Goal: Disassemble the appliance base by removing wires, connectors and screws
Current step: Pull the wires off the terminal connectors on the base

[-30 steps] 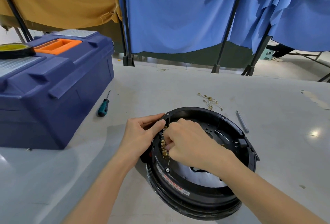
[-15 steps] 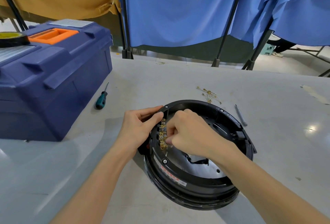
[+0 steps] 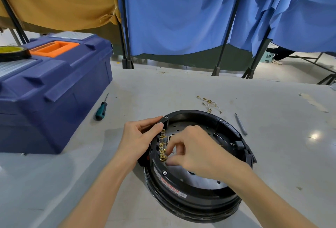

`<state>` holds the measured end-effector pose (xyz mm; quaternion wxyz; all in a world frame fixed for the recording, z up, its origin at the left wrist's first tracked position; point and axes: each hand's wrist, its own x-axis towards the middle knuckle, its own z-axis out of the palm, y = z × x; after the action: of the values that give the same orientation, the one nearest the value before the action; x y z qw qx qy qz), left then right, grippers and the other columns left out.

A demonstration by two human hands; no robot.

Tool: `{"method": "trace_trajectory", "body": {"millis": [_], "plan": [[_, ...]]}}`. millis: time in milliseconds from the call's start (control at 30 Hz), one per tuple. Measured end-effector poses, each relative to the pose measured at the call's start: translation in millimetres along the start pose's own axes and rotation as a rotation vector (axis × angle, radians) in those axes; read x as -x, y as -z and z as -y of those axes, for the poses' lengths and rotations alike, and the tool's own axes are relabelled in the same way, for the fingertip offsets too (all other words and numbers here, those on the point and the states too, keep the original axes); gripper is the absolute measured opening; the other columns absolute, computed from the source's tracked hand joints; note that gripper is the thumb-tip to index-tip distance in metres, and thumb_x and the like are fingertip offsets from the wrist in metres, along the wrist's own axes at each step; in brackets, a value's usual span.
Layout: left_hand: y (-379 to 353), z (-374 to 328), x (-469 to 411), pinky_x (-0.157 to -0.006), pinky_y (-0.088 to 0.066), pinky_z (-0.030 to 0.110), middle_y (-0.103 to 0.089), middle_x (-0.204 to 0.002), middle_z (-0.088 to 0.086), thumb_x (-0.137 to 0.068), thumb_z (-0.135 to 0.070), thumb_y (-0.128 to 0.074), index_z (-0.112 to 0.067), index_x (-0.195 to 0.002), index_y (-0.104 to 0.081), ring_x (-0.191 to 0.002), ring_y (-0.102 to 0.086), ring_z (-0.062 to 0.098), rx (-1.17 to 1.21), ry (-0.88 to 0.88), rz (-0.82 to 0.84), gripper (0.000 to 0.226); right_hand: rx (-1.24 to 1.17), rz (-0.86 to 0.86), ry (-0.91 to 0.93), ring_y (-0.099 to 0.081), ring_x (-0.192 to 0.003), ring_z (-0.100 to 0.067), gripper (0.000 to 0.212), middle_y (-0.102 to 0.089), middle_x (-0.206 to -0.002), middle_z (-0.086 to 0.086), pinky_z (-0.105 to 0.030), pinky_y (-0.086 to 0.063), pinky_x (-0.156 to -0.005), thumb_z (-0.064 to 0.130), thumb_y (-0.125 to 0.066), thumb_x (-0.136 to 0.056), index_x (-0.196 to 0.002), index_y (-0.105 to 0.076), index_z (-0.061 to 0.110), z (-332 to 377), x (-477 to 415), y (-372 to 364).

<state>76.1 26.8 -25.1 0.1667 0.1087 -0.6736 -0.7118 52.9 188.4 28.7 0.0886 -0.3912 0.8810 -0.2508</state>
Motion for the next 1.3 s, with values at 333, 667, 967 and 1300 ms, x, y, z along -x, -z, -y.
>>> {"method": "trace_trajectory", "body": {"millis": [333,667,967,1300], "plan": [[0,-1,1,-0.081,-0.056,0.027,-0.077,-0.091,-0.003,-0.085,-0.009,-0.070,-0.022,-0.094,-0.076,-0.089,-0.072,0.011,0.008,0.008,-0.006,0.017,0.220,-0.038,0.036,-0.046,-0.068,-0.019,0.022,-0.042,-0.058,0.010,-0.029,-0.027,-0.060,0.016,-0.065,-0.077,-0.063,-0.051,0.025,7,-5,-14],[-1,-2,1,-0.070,-0.056,0.019,-0.077,-0.089,-0.003,-0.085,-0.009,-0.070,-0.027,-0.090,-0.077,-0.084,-0.072,0.010,0.026,0.001,0.007,0.020,0.260,-0.054,0.067,-0.041,-0.064,-0.019,0.034,-0.038,-0.056,0.011,-0.027,-0.023,-0.053,0.017,-0.065,-0.076,-0.055,-0.039,0.025,4,-7,-17],[0,-2,1,-0.068,-0.053,0.015,-0.077,-0.089,-0.005,-0.085,-0.009,-0.070,-0.031,-0.082,-0.079,-0.082,-0.072,0.006,0.028,-0.020,0.021,0.024,0.248,-0.037,0.080,-0.048,-0.064,-0.022,0.041,-0.041,-0.054,0.010,-0.031,-0.041,-0.063,0.013,-0.065,-0.075,-0.049,-0.035,0.024,2,-10,-16],[1,-1,0,-0.069,-0.055,0.017,-0.077,-0.088,-0.004,-0.085,-0.009,-0.070,-0.025,-0.093,-0.076,-0.084,-0.073,0.009,0.024,-0.006,0.015,0.018,0.237,-0.071,-0.030,-0.057,-0.076,-0.030,0.038,-0.057,-0.069,-0.004,-0.034,-0.047,-0.071,0.011,-0.063,-0.075,-0.052,-0.035,0.022,-5,-5,-1]]}}
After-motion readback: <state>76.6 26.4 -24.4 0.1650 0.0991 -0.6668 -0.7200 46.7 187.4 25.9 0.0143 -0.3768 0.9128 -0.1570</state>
